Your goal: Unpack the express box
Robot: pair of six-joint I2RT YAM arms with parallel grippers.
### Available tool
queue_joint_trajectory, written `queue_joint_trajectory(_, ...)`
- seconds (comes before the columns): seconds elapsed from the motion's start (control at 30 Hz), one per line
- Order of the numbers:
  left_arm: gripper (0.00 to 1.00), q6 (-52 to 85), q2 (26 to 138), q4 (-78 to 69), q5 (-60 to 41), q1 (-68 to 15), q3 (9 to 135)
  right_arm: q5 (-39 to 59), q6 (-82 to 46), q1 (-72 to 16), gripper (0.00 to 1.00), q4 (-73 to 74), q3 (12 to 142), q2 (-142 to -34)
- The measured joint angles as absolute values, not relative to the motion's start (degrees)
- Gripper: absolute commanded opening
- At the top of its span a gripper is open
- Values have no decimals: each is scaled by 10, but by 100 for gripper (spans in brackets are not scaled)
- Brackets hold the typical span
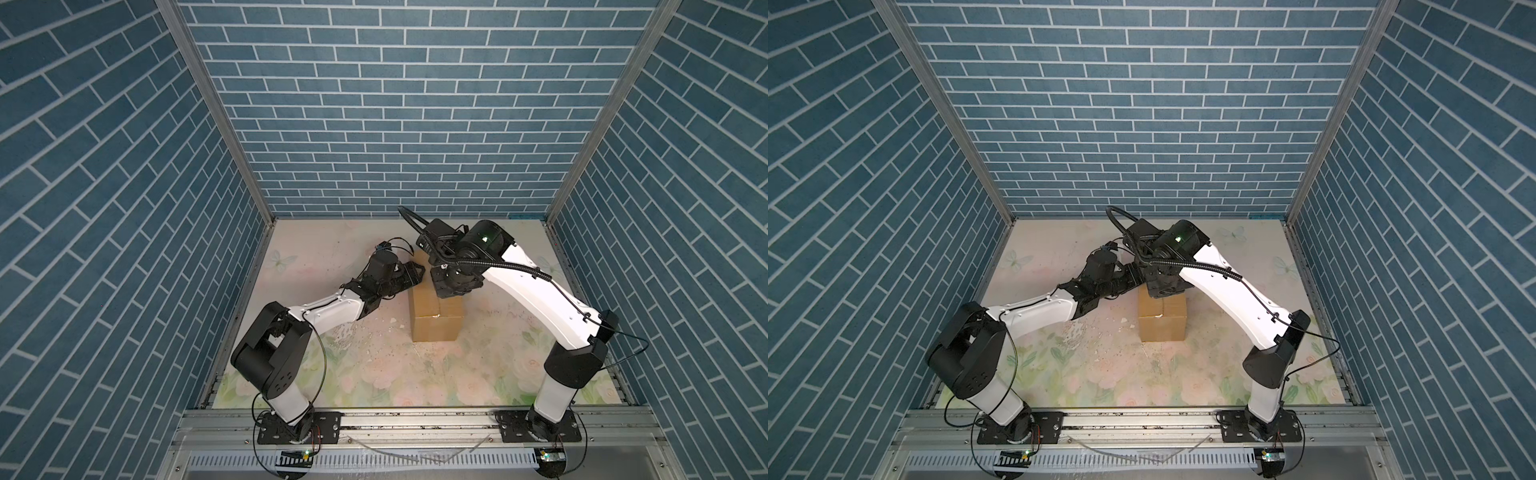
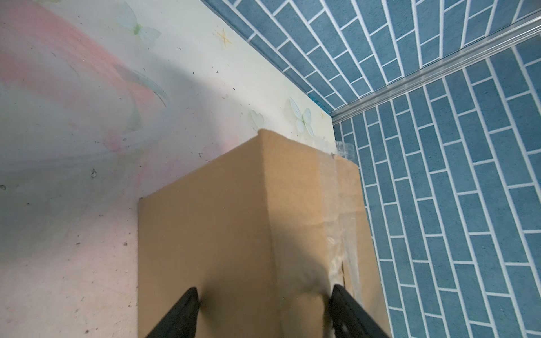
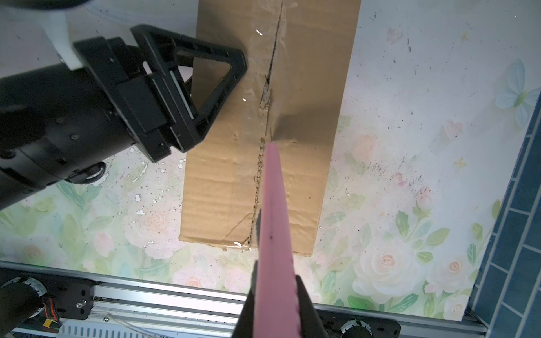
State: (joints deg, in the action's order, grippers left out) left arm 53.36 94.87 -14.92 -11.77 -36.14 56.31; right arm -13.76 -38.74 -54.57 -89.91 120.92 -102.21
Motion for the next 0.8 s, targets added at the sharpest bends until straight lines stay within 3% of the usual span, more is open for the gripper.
queue_joint_trajectory(0.8,71,536,952,-156,-118,-362,563,-142,-387,-546,0,-918,1232,-1022)
